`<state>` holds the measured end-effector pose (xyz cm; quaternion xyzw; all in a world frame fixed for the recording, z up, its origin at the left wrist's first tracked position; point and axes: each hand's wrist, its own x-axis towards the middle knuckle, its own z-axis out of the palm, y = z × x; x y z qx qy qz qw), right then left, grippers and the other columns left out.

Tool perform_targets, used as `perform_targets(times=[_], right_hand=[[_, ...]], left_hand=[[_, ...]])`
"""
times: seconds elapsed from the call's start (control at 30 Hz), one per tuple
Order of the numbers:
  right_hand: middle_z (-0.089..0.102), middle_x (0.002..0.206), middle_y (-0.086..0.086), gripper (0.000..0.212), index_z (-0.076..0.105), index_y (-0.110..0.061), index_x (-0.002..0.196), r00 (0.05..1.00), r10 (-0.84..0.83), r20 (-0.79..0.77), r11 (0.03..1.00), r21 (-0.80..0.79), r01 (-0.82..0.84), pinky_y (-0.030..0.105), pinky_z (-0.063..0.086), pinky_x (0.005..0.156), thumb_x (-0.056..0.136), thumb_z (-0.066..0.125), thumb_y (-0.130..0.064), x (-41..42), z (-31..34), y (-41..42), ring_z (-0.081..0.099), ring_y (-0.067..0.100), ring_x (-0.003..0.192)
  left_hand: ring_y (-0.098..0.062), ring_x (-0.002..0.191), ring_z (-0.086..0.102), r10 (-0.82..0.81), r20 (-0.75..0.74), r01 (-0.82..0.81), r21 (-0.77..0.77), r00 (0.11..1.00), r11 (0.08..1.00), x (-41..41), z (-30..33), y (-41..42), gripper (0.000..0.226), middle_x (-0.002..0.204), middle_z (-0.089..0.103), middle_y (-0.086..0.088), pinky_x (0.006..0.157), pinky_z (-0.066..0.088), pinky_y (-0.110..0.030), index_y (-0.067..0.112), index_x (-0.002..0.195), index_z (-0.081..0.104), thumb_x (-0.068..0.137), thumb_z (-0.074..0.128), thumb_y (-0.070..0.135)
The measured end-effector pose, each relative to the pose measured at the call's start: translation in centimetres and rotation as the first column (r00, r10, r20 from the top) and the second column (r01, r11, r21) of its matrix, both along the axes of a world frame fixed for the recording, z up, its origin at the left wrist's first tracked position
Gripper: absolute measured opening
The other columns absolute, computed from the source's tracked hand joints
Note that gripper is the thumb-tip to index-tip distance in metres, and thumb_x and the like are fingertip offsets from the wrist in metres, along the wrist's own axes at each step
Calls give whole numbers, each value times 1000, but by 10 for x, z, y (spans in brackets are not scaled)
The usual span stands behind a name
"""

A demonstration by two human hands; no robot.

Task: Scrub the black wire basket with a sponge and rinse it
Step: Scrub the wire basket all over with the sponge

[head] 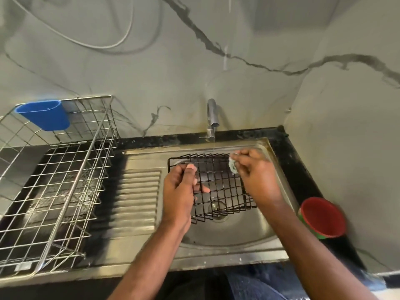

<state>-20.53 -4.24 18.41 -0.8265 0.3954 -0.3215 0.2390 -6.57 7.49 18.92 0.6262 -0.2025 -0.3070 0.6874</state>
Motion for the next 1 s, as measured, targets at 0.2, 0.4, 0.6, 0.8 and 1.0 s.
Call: perform_targets(times=[0.2, 0.4, 0.6, 0.8, 1.0], right_hand=[[60, 135, 3, 39, 68, -15, 127, 936, 347, -56, 905, -240, -350, 21, 49, 97, 90, 64, -2, 24, 21, 45, 55, 17, 122], [64, 133, 6, 45, 69, -13, 125, 995, 104, 9, 970, -222, -99, 38, 57, 97, 89, 53, 10, -1, 5, 3, 58, 18, 121], [46, 150, 7, 43, 58, -19, 138, 992, 109, -70, 982, -145, -118, 42, 45, 109, 96, 58, -8, 13, 9, 17, 43, 21, 135], [56, 142, 9, 54, 64, -18, 132, 990, 141, -10, 959, -246, -139, 41, 55, 98, 87, 60, 11, 5, 2, 16, 54, 24, 126], [65, 128, 7, 44, 69, -13, 125, 991, 90, 99, 975, -212, -67, 38, 57, 96, 89, 62, 12, 6, 5, 11, 58, 15, 119]], left_hand=[[-20, 60, 56, -27, -43, 22, -125, 999, 992, -10, 7, 2, 28, 65, 55, -3, 54, 54, -33, -9, 100, 65, 102, 56, 18], [-25, 49, 51, 20, -139, -40, -141, 990, 989, -7, 13, 9, 34, 54, 45, 2, 53, 53, -33, 2, 88, 63, 100, 56, 33], [-27, 55, 44, 85, -131, -106, -163, 988, 981, -9, 13, 5, 36, 56, 40, -5, 44, 51, -31, 0, 84, 65, 99, 58, 31], [-18, 53, 41, 100, -195, -137, -192, 976, 972, -6, 17, 12, 35, 55, 40, -1, 42, 49, -30, 7, 75, 65, 99, 58, 32], [-18, 51, 42, 102, -134, -123, -162, 986, 979, -9, 19, 22, 38, 52, 38, 0, 44, 51, -31, 8, 73, 63, 100, 55, 33]])
